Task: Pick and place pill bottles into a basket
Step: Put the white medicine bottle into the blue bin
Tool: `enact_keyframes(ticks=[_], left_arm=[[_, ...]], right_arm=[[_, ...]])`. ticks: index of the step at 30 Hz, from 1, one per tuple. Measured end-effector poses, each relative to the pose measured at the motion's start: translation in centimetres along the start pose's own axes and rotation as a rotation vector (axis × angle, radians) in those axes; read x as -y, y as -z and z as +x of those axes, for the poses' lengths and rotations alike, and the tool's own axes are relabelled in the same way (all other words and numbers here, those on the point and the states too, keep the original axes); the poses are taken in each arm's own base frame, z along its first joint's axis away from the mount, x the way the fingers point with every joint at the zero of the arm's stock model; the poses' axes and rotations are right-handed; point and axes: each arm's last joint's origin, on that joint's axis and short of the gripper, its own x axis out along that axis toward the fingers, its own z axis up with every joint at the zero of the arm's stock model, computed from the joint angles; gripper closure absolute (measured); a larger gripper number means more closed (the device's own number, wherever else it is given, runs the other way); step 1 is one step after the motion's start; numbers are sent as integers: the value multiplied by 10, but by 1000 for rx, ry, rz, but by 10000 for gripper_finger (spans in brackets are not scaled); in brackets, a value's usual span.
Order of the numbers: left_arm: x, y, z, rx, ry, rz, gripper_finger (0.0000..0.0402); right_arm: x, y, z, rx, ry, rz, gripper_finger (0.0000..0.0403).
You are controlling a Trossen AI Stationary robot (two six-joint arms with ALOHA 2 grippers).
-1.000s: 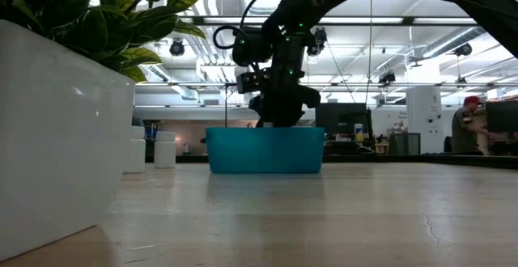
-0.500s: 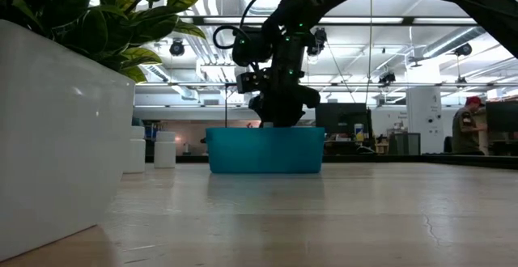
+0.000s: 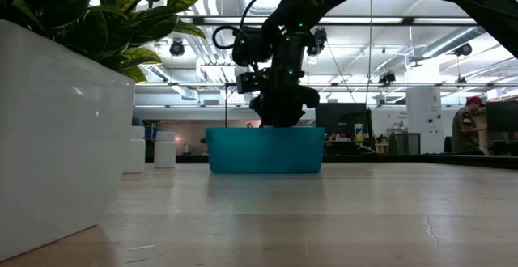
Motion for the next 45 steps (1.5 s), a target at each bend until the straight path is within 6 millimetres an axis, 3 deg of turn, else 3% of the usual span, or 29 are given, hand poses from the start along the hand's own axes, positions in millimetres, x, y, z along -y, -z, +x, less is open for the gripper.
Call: enact_keyframes(ticks=[45], left_arm=[[0,0,0,0,1,0,402]], right_arm=[[0,0,-3,-8,-19,6,202]])
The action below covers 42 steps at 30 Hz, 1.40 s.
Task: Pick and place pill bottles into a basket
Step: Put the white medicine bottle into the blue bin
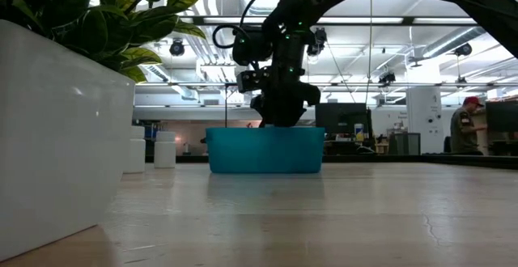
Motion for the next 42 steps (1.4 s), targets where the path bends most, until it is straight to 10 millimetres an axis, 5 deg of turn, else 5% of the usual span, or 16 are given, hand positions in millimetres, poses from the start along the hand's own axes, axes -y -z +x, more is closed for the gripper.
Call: enact_keyframes(ticks=[18,35,42], left_arm=[[0,0,0,0,0,0,402],[0,0,0,0,0,0,402],[0,0,0,0,0,0,402]], right_arm=[[2,2,0,-1,2,16,89],[0,0,-2,-20,27,-12,106],[-2,2,-20,-18,58,1,105]])
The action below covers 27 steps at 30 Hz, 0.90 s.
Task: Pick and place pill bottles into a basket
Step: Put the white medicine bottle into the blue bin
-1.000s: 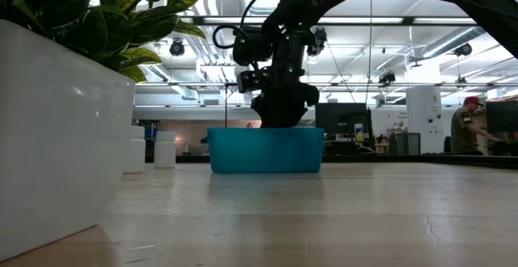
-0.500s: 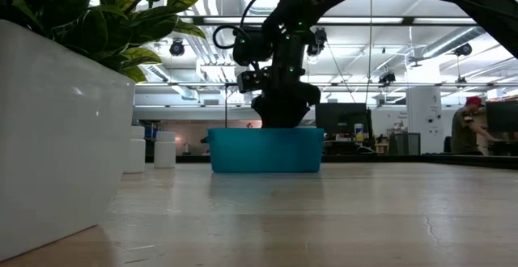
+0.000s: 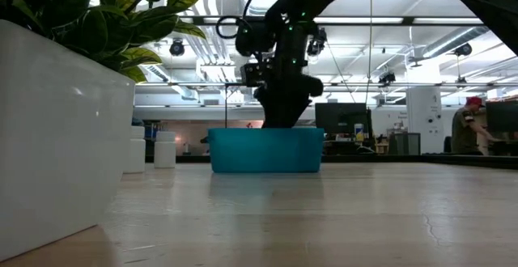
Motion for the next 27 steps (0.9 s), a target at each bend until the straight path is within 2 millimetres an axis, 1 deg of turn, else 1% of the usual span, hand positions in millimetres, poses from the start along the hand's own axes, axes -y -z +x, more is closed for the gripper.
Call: enact_keyframes(ticks=[8,13,18,27], left_arm=[[0,0,0,0,-1,0,402],[0,0,0,0,0,0,402],[0,0,0,1,0,0,402],[0,0,0,1,0,0,402]], right_arm=[[-4,-1,-37,81,47,10,115],[-7,-2,-55,134,54,50,117],[-11,-8,-58,242,-49,48,122],[-24,-18,-61,284,-59,6,151]])
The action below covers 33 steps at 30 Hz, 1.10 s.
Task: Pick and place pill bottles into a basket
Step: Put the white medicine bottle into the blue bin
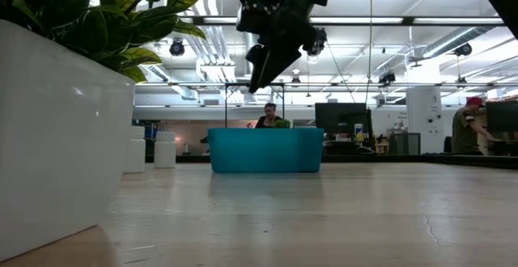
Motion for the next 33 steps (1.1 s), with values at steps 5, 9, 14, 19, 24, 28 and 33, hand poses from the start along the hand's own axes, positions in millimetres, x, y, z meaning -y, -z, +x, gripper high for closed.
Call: enact_keyframes(ticks=[5,9,14,19,24,28,33], left_arm=[[0,-1,0,13,-1,-1,402],[0,-1,0,10,0,-28,402],[1,0,0,2,22,-183,402],[1,1,0,-14,49,-262,402],[2,1,1,-23,69,-264,402],[2,3,2,-34,75,-197,402],[3,4,3,-46,76,-148,402]], right_arm=[[-6,-6,-9,81,-50,-18,164],[-11,-12,-18,170,-58,-44,173],[-19,-19,-31,271,-43,-66,179],[-27,-21,-34,328,-29,-100,179],[-28,-15,-27,344,-19,-108,179],[-28,-11,-18,373,-3,-120,179],[-29,-9,-15,412,16,-119,179]])
